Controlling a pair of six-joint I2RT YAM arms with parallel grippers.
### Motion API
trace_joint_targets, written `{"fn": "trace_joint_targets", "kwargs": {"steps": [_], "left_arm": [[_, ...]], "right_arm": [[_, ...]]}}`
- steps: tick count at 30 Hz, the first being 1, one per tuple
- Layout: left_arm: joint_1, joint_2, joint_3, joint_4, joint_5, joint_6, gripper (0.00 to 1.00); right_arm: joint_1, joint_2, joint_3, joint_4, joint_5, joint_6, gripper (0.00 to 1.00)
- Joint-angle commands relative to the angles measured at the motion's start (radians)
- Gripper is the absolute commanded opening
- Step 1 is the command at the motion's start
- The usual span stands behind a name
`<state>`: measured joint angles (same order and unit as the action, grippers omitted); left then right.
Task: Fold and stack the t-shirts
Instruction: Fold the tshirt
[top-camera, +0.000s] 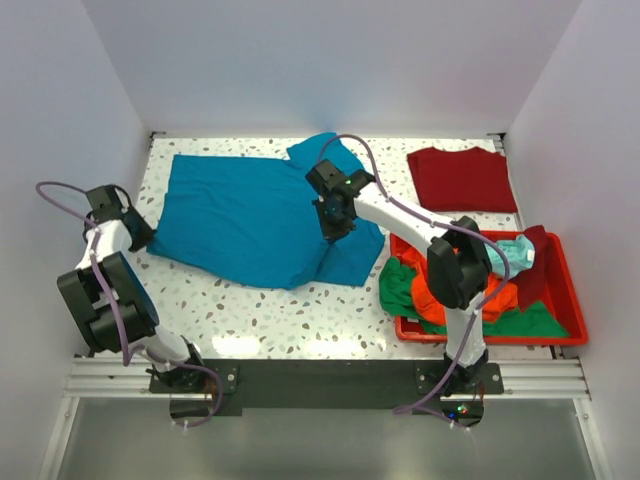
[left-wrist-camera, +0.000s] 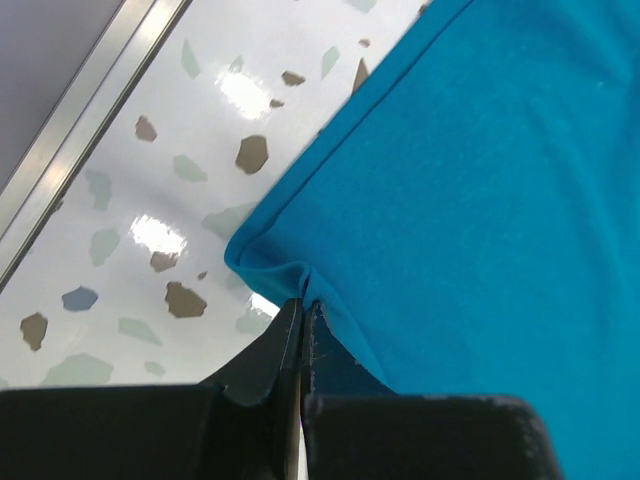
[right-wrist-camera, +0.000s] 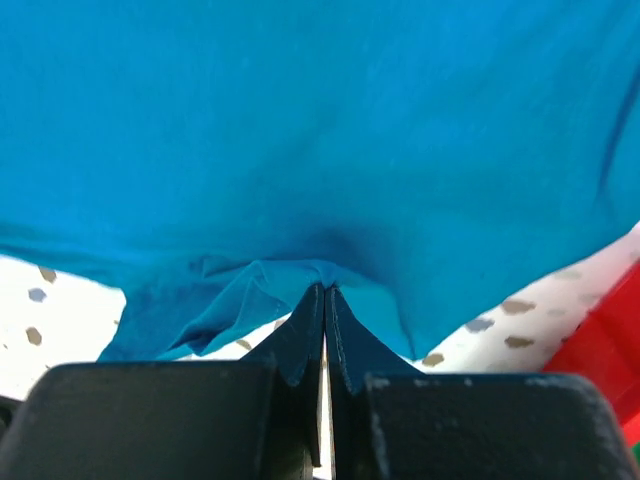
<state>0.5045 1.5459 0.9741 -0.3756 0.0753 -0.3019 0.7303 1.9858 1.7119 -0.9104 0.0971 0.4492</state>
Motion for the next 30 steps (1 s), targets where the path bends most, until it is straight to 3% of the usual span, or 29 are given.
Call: {"fn": "trace_joint_targets", "kwargs": {"steps": [1,16,30], "left_arm": [[0.009,0.031,0.075,0.027,0.049,-0.028,0.00],[0.008,0.128,0.241,0.049,0.118,-0.057,0.00],[0.003,0.189,0.271,0.082,0.136,-0.065,0.00]], "right_arm": [[-0.031,0.018,0.101,-0.025,0.023,-0.038,0.00],[-0.169,0.154,0.391,-0.056,0.029,-0.086,0.00],[-0.232,0.251,0.601,-0.091,0.029,-0.107,0.00]]}}
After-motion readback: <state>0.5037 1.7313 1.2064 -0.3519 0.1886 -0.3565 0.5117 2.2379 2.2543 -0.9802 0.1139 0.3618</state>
